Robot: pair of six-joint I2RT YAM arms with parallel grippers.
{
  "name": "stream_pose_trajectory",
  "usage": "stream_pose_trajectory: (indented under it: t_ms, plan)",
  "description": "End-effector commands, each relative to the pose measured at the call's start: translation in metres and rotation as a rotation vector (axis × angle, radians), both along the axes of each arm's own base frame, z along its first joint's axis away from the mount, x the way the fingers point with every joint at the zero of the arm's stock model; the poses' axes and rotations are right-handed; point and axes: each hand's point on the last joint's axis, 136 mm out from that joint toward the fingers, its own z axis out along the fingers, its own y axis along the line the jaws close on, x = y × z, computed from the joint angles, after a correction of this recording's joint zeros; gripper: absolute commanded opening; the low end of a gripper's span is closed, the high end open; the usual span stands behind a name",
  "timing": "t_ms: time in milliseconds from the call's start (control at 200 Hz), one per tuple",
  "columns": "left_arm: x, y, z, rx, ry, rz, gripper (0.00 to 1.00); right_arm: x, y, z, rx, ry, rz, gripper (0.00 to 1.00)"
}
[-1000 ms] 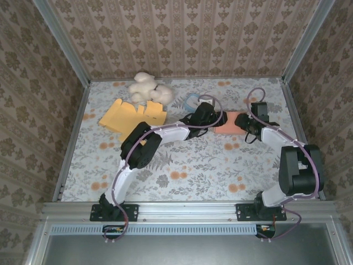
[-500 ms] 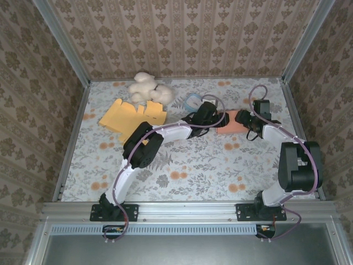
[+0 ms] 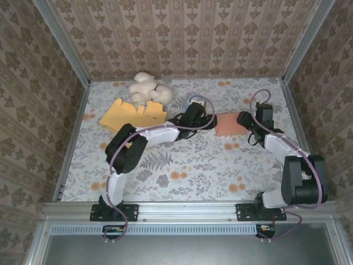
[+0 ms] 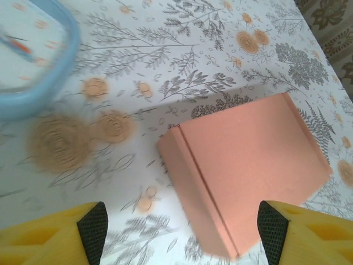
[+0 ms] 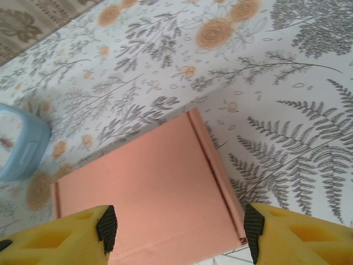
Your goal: Fold the paper box
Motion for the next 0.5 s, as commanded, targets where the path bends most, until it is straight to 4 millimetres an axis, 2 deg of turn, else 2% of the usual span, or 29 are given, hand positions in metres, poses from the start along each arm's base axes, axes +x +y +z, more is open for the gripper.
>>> stream_pose_trajectory:
  t_ms: [0,90,105,120,265,395,495]
  plan:
    - [-0.003,0.036,0.033,0.009,-0.086,0.072,0.75,-0.001,0.025,0.027,-0.013,-0.093,0.099,0.65]
    - [-0.015,0.077,0.040,0.025,-0.104,0.145,0.75,-0.007,0.047,0.039,-0.041,-0.129,0.192,0.64]
    - [-0.019,0.085,0.036,0.039,-0.099,0.154,0.74,-0.008,0.051,0.041,-0.044,-0.140,0.209,0.64]
    - [-0.020,0.091,0.041,0.037,-0.109,0.165,0.74,-0.010,0.055,0.043,-0.047,-0.147,0.225,0.64]
    - [-0.048,0.168,0.034,0.173,-0.112,0.281,0.75,-0.029,0.097,0.057,-0.086,-0.209,0.394,0.64]
    - [-0.072,0.234,0.018,0.183,-0.067,0.411,0.76,-0.048,0.128,0.058,-0.119,-0.222,0.517,0.64]
    - [-0.088,0.277,0.008,0.176,-0.044,0.483,0.77,-0.058,0.137,0.053,-0.133,-0.212,0.550,0.64]
